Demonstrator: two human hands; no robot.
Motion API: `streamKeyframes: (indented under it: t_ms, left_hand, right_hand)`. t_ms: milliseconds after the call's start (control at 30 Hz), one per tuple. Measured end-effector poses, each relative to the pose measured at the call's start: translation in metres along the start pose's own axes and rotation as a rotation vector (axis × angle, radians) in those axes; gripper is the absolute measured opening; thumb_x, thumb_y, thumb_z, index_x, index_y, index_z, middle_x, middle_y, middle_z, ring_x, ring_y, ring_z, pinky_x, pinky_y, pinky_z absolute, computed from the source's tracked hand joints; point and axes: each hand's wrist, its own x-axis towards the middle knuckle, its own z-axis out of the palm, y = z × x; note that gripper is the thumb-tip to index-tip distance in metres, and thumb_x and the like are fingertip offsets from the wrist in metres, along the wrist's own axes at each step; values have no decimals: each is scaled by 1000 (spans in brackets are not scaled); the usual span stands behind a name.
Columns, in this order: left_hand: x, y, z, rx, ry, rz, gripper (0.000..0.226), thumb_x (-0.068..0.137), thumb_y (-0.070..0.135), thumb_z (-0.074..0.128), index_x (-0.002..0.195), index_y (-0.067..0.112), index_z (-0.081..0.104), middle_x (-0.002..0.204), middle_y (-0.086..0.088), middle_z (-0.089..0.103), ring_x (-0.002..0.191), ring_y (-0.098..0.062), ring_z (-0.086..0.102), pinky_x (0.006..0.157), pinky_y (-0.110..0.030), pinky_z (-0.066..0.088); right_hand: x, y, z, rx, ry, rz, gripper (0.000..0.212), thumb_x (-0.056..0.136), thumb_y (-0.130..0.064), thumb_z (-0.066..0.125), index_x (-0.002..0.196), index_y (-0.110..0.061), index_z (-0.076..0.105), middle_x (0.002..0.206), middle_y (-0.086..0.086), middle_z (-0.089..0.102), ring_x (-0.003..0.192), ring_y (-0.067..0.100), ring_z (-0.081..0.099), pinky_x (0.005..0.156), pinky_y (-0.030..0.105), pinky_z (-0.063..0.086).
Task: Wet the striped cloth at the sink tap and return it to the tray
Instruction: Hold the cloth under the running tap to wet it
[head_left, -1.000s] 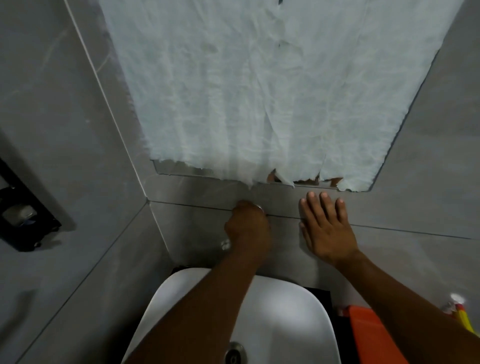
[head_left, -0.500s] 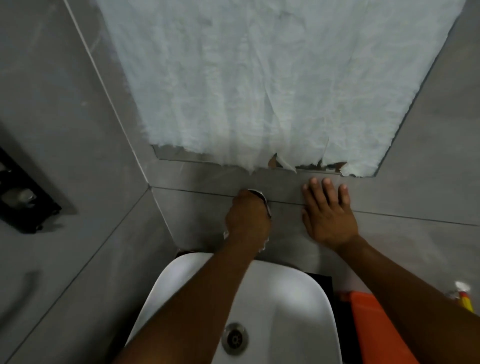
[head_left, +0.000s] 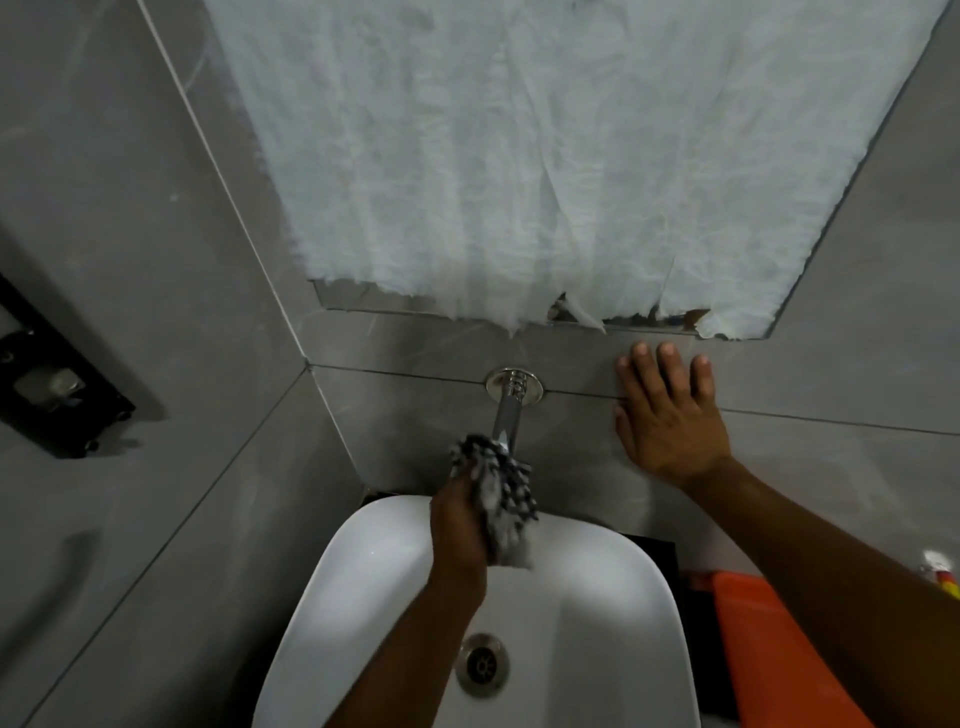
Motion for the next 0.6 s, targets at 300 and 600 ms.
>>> streamKeyframes:
  t_ms: [300, 600]
  left_hand:
    - [0, -12, 2, 424, 135, 180, 55, 96, 58, 32, 122, 17, 58, 106, -6, 71, 93, -20, 68, 81, -35, 56]
    - [-25, 6, 37, 1515, 304, 613, 51, 85, 44, 64, 123, 13, 50, 114, -5, 67, 101, -22, 65, 95, -39, 52]
  right_hand:
    - [0, 0, 1, -16, -5, -2, 80, 92, -39, 51, 159, -12, 16, 169, 6, -9, 155, 27, -10, 123, 51, -3]
    - [0, 2, -1, -11, -31, -12, 79, 93, -40, 51, 157, -12, 15, 168, 5, -13, 155, 26, -14, 123, 50, -5]
